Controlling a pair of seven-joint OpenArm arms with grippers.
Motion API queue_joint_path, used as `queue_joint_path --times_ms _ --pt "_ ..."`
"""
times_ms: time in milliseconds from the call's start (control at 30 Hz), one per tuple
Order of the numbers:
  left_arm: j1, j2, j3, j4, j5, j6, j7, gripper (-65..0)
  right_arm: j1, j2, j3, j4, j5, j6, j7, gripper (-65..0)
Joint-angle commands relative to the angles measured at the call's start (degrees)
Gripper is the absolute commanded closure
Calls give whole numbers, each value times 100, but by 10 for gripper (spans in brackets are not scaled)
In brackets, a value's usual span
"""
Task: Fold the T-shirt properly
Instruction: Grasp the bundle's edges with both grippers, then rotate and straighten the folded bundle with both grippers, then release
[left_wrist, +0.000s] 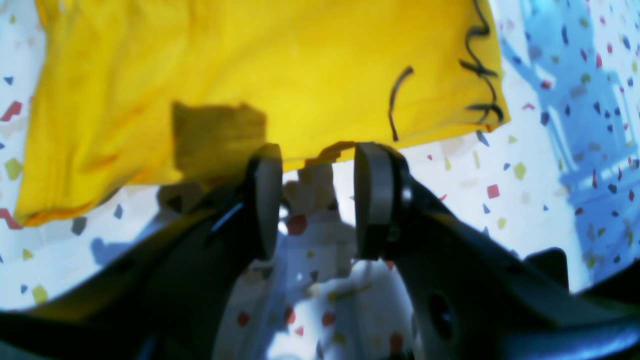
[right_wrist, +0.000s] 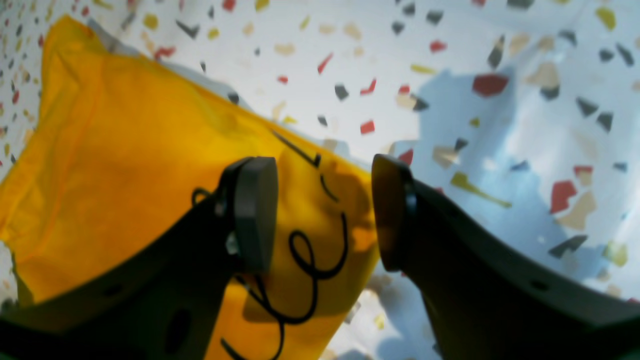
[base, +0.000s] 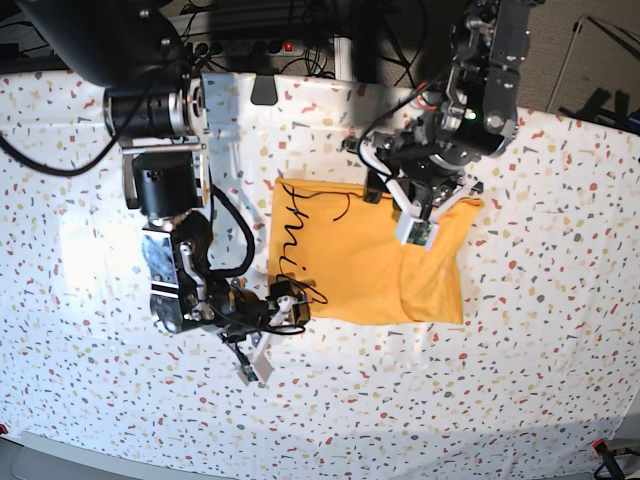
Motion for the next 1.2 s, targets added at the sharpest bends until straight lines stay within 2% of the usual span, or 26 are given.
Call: queue_joint_path --times_ms 0,133,267,467,633,733,900,1000,1167 --pt "-118 35 0 105 114 -2 -339 -232 109 28 7 105 164 47 81 -305" --pt "-149 35 0 105 741 0 -671 -232 -149 81 7 107 361 47 -94 -305" --pt "-164 35 0 -127 807 2 -682 -232 -356 157 7 111 422 47 -186 -305" --pt "-334 33 0 -1211 844 2 -715 -232 -686 468 7 483 1631 47 -1239 -305" --pt "-684 -52 0 -2157 940 0 -1099 -232 -1318 688 7 1532 2284 47 -1838 -305" --pt "-949 -136 0 -2387 1202 -2 -1095 -232 -1790 780 7 2214 2605 47 -2109 -305" --pt "-1346 -455 0 -2393 1318 -46 -990 -232 -2583 791 11 3204 3049 47 -2350 -305" --pt "-1550 -623 0 -2393 1311 -68 -964 -232 -2964 767 11 3635 3088 47 -2347 -305" --pt "-1725 -704 0 -2393 1294 -66 -981 -232 -3226 743 11 3926 3442 47 -2352 -305"
